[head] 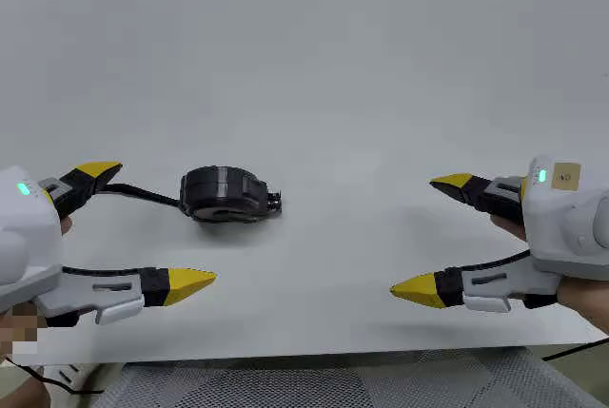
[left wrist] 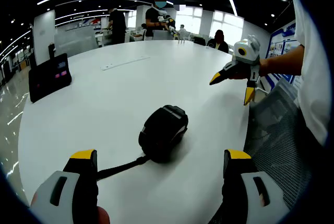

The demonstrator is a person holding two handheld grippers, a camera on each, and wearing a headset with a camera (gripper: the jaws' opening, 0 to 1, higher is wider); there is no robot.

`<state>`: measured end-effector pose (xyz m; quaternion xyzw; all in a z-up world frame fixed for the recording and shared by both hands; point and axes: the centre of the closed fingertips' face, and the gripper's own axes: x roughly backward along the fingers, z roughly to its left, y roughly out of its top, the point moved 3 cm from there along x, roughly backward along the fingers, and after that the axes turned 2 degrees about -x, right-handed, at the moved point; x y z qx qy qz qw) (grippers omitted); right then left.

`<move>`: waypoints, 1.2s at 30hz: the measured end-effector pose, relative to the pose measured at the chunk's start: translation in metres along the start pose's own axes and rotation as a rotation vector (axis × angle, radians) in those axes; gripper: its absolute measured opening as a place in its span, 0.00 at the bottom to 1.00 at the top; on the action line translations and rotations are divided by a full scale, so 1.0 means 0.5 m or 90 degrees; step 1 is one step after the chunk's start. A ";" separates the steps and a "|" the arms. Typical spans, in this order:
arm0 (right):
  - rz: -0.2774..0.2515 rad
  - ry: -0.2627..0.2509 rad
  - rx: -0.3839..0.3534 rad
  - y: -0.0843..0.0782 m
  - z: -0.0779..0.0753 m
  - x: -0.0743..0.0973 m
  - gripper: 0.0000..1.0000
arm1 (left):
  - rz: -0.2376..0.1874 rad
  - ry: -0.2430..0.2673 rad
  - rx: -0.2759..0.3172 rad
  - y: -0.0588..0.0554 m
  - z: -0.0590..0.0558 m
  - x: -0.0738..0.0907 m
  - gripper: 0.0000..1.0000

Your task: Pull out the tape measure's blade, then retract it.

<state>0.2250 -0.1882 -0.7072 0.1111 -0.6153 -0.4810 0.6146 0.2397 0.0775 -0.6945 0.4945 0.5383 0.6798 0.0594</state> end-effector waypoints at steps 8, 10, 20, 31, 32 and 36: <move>0.000 -0.003 0.001 -0.001 -0.002 -0.003 0.84 | 0.001 0.001 0.002 0.000 0.002 0.002 0.99; 0.000 -0.005 0.006 0.001 -0.002 -0.003 0.84 | 0.001 0.002 0.003 0.000 0.003 0.003 0.99; -0.006 -0.003 0.009 0.002 -0.005 -0.003 0.85 | -0.011 0.004 0.008 0.005 0.006 0.003 0.99; -0.009 0.004 0.021 0.002 -0.004 -0.004 0.82 | -0.010 0.001 0.004 0.008 0.009 0.001 0.97; -0.008 0.006 0.021 0.002 -0.003 -0.005 0.82 | -0.009 0.001 0.005 0.007 0.009 0.001 0.97; -0.012 0.005 0.020 0.004 -0.004 -0.007 0.82 | -0.006 -0.001 0.002 0.006 0.007 0.000 0.96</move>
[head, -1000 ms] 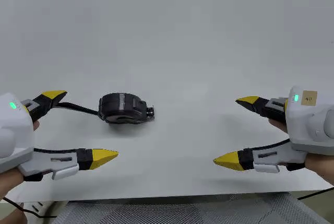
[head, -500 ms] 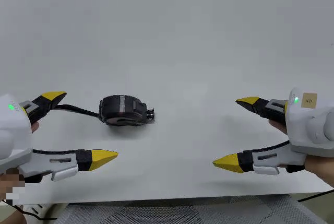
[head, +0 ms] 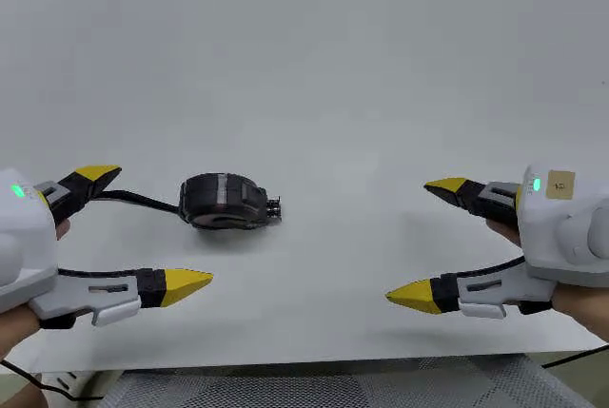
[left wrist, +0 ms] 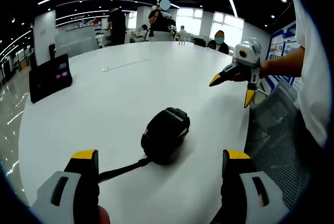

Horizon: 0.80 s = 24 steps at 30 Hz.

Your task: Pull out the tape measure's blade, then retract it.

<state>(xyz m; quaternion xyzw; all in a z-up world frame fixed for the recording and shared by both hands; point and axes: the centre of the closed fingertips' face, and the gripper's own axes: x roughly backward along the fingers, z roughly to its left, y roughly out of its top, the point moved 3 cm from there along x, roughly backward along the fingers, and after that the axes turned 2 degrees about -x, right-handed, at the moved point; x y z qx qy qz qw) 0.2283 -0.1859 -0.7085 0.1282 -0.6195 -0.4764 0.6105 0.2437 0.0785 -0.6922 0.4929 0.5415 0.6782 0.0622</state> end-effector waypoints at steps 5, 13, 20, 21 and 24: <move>-0.002 0.002 0.005 0.008 -0.006 -0.007 0.83 | 0.002 -0.008 -0.013 0.011 -0.003 -0.006 0.94; -0.003 0.017 0.025 0.026 -0.017 -0.027 0.82 | 0.007 -0.025 -0.034 0.026 0.000 -0.019 0.92; -0.007 0.027 0.040 0.048 -0.025 -0.045 0.80 | 0.019 -0.046 -0.050 0.030 -0.002 -0.029 0.86; -0.007 0.028 0.043 0.050 -0.026 -0.047 0.80 | 0.020 -0.048 -0.053 0.031 -0.002 -0.030 0.85; -0.003 0.035 0.056 0.055 -0.026 -0.056 0.78 | 0.026 -0.061 -0.065 0.032 -0.006 -0.036 0.82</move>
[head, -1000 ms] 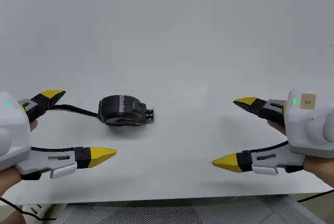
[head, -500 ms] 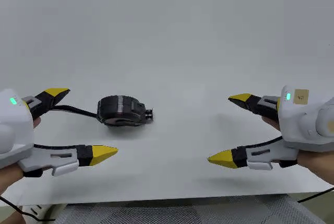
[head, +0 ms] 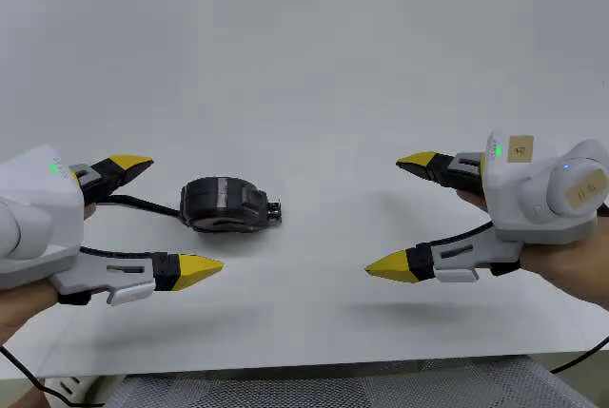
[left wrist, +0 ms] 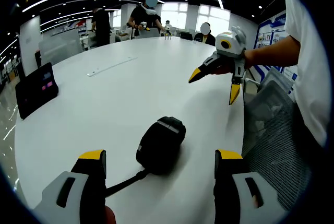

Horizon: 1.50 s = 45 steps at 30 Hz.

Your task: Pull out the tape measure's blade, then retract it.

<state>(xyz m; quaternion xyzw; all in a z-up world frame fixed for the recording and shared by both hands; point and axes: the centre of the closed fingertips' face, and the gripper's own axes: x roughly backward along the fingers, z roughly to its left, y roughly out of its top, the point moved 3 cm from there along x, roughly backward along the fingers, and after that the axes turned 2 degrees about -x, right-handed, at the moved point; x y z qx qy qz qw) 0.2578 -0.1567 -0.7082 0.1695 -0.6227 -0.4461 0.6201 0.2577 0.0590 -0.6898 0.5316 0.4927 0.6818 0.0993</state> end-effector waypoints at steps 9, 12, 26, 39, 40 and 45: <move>-0.006 0.016 0.012 0.014 -0.010 -0.027 0.77 | 0.011 -0.024 -0.026 0.005 0.002 -0.016 0.73; -0.005 0.021 0.012 0.013 -0.015 -0.040 0.77 | 0.017 -0.031 -0.034 0.003 0.003 -0.021 0.71; -0.004 0.038 0.012 0.012 -0.027 -0.064 0.76 | 0.039 -0.052 -0.064 -0.014 0.006 -0.043 0.53; -0.003 0.057 0.015 0.014 -0.025 -0.096 0.76 | 0.053 -0.058 -0.085 -0.020 0.014 -0.050 0.38; -0.003 0.059 0.015 0.015 -0.025 -0.098 0.76 | 0.053 -0.057 -0.086 -0.020 0.015 -0.051 0.38; -0.002 0.068 0.018 0.018 -0.023 -0.110 0.75 | 0.055 -0.062 -0.093 -0.019 0.015 -0.055 0.34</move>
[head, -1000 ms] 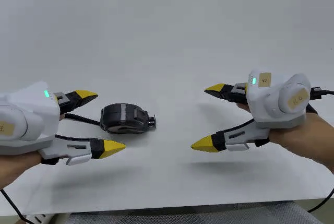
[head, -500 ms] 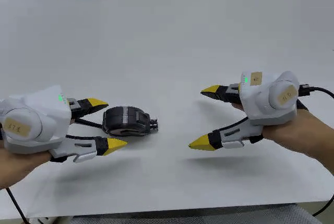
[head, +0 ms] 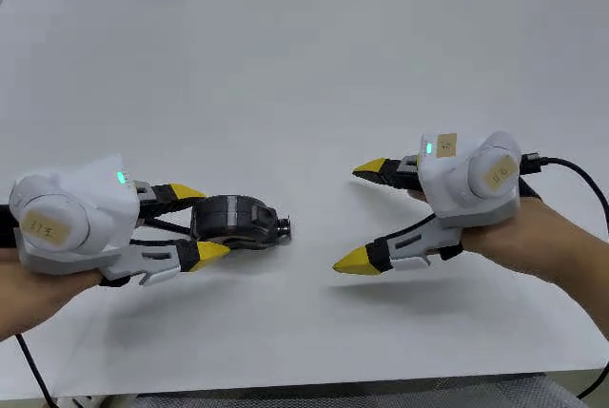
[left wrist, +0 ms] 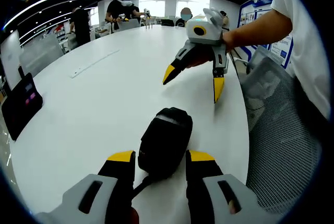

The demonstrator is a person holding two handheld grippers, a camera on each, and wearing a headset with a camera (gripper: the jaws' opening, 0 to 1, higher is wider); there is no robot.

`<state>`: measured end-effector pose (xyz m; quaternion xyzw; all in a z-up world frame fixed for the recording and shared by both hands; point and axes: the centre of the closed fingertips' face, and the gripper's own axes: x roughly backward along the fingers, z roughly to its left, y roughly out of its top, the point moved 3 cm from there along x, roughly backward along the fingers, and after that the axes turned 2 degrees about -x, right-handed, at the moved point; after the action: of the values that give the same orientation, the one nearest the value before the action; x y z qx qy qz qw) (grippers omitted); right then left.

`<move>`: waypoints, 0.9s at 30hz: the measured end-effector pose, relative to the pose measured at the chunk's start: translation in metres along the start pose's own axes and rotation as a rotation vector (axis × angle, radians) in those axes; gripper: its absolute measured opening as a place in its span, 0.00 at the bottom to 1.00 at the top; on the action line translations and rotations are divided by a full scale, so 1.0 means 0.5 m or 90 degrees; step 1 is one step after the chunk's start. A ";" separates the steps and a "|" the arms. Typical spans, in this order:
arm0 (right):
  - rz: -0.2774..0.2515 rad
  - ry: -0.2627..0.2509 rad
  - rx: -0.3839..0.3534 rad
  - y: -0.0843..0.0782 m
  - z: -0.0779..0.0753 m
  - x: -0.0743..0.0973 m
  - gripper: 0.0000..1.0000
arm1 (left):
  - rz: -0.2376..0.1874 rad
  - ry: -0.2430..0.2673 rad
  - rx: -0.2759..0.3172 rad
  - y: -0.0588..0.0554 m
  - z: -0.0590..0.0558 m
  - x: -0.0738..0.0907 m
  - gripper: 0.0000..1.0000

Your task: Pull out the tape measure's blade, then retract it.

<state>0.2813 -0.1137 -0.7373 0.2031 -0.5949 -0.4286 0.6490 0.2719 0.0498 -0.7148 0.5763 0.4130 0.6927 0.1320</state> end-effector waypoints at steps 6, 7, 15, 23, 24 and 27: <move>0.004 0.006 0.009 -0.003 -0.002 -0.014 0.73 | -0.001 -0.004 -0.001 0.002 0.000 -0.006 0.32; 0.003 0.006 0.010 -0.002 -0.001 -0.016 0.72 | -0.001 -0.004 -0.002 0.002 0.000 -0.007 0.32; 0.002 0.014 0.014 0.000 0.003 -0.027 0.70 | 0.000 -0.009 -0.007 0.001 -0.001 -0.010 0.31; 0.002 0.019 0.028 0.006 0.004 -0.037 0.66 | 0.021 -0.019 -0.024 0.001 0.001 -0.012 0.30; 0.002 0.019 0.030 0.007 0.004 -0.037 0.66 | 0.025 -0.019 -0.025 0.001 0.001 -0.013 0.30; 0.003 0.020 0.036 0.009 0.005 -0.041 0.64 | 0.041 -0.017 -0.041 -0.001 0.000 -0.013 0.29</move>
<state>0.2818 -0.0944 -0.7454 0.2266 -0.5972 -0.4067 0.6532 0.2741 0.0457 -0.7197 0.5939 0.3697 0.7019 0.1339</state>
